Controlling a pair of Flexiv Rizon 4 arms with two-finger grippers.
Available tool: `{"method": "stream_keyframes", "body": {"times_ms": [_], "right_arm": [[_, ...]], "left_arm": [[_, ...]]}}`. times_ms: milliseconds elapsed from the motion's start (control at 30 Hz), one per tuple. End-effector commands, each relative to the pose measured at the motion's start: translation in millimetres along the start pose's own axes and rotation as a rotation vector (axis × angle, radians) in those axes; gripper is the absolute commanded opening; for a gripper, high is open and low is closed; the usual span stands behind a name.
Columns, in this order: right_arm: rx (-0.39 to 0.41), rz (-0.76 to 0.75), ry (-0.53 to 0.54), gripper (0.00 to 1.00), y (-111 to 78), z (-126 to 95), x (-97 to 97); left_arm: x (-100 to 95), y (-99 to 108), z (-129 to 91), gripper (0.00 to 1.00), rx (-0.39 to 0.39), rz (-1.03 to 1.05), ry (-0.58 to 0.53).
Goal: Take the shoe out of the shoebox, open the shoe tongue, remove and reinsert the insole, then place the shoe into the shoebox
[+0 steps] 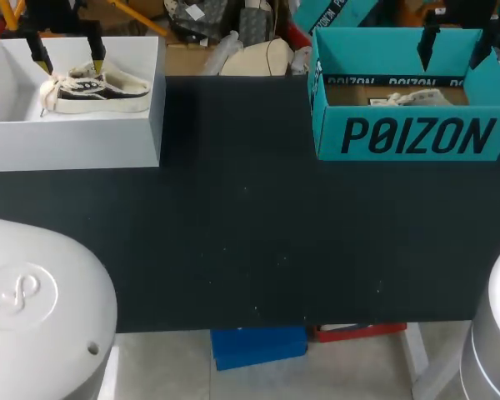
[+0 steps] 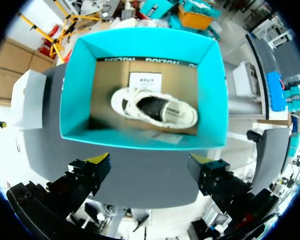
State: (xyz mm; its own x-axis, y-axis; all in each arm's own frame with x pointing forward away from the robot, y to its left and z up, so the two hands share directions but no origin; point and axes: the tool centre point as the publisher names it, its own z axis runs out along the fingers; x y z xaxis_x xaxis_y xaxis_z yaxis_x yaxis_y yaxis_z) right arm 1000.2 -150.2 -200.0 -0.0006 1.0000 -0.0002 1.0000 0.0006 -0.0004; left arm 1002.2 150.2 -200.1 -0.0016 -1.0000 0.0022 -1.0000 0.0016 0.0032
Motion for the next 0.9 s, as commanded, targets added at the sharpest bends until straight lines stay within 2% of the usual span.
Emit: {"method": "stream_keyframes", "body": {"times_ms": [33, 67, 467, 500, 567, 633, 767, 800, 867, 900], "right_arm": [[0.0, 0.0, 0.0, 1.0, 0.0, 0, 0.0], [0.0, 0.0, 0.0, 1.0, 0.0, 0, 0.0], [0.0, 0.0, 0.0, 1.0, 0.0, 0, 0.0], [0.0, 0.0, 0.0, 1.0, 0.0, 0, 0.0], [0.0, 0.0, 0.0, 1.0, 0.0, 0, 0.0], [0.0, 0.0, 0.0, 1.0, 0.0, 0, 0.0], [0.0, 0.0, 0.0, 1.0, 0.0, 0, 0.0], [0.0, 0.0, 0.0, 1.0, 0.0, 0, 0.0], [0.0, 0.0, 0.0, 1.0, 0.0, 0, 0.0], [0.0, 0.0, 0.0, 1.0, 0.0, 0, 0.0]], "left_arm": [[0.0, -3, -1, 1.0, 0.034, 0.022, -0.04], [2.1, -15, -2, 1.0, 0.096, -0.122, -0.129], [2.1, -15, -2, 1.0, 0.096, -0.122, -0.129], [5.6, -16, -5, 1.0, 0.143, -0.031, -0.134], [12.5, -17, -8, 1.0, 0.187, 0.21, -0.036], [20.4, -13, -9, 1.0, 0.256, 0.524, -0.029], [26.1, 1, -5, 1.0, 0.27, 1.096, 0.121], [25.2, 2, -5, 1.0, 0.272, 1.141, 0.12], [24.1, 4, -3, 1.0, 0.338, 1.212, -0.017], [24.1, 4, -3, 1.0, 0.344, 1.242, -0.015]]}}
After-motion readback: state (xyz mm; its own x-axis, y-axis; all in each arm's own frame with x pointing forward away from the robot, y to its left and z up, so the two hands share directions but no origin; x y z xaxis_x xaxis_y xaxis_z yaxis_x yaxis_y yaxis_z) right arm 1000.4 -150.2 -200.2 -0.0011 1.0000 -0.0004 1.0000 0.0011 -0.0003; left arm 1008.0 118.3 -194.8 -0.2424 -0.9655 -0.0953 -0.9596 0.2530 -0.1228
